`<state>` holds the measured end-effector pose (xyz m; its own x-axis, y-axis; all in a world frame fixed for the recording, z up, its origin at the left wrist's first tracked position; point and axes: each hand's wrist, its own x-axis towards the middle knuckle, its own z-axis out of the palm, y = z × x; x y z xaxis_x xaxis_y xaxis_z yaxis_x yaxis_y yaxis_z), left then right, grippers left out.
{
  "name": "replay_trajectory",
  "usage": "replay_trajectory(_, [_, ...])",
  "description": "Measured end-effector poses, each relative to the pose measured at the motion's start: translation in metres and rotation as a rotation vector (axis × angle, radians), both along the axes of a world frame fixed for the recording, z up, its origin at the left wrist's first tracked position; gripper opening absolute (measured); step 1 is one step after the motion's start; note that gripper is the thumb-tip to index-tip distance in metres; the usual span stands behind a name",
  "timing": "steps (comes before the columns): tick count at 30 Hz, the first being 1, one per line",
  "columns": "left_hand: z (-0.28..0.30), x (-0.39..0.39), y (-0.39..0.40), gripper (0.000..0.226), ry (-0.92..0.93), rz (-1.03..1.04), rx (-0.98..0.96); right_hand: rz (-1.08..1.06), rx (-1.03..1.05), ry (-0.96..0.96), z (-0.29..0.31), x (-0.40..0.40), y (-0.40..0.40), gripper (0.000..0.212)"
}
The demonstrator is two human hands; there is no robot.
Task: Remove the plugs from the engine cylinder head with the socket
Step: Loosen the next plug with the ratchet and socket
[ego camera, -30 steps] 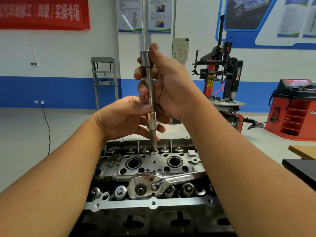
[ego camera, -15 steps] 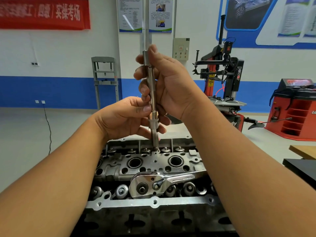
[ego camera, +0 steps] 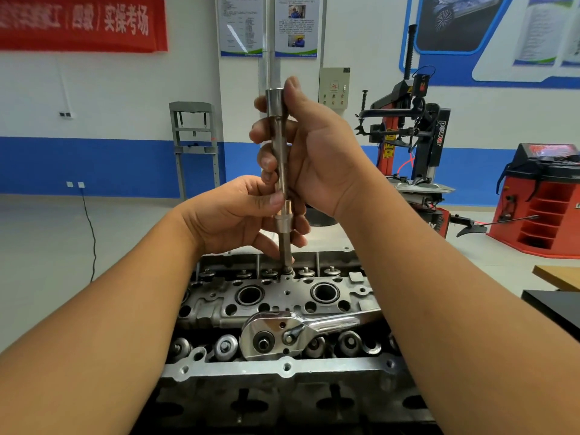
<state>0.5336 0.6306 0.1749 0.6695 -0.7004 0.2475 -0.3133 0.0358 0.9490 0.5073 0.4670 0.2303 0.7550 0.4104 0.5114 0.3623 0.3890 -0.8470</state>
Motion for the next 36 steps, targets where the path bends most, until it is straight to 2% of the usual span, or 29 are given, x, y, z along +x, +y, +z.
replay_trajectory(5, [0.0023,0.0003,-0.0057,0.052,-0.083,0.131,-0.006,-0.048,-0.002,-0.038,-0.0007,-0.0001,0.0002,0.03])
replay_trajectory(7, [0.0024,0.0015,-0.0057,0.045,-0.105,0.165,-0.034,-0.039,-0.001,-0.056,-0.0006,0.0002,0.0011,0.029])
replay_trajectory(13, [0.004,-0.0001,0.0009,0.042,-0.049,0.028,-0.102,0.015,0.028,-0.004,-0.0001,0.0008,-0.0003,0.04])
replay_trajectory(19, [0.0035,0.0003,-0.0059,0.047,-0.116,0.161,-0.104,-0.005,0.021,-0.051,0.0001,0.0005,0.0009,0.027])
replay_trajectory(25, [0.0034,-0.0016,0.0016,0.041,-0.028,0.0,-0.1,0.068,0.032,0.006,0.0008,0.0018,-0.0021,0.041])
replay_trajectory(31, [0.0035,0.0012,-0.0028,0.047,-0.11,0.144,-0.102,-0.002,0.005,-0.037,-0.0016,0.0028,0.0006,0.029])
replay_trajectory(36, [0.0021,-0.0002,0.0014,0.041,-0.025,-0.001,-0.092,0.021,0.048,0.019,0.0007,0.0021,-0.0007,0.037])
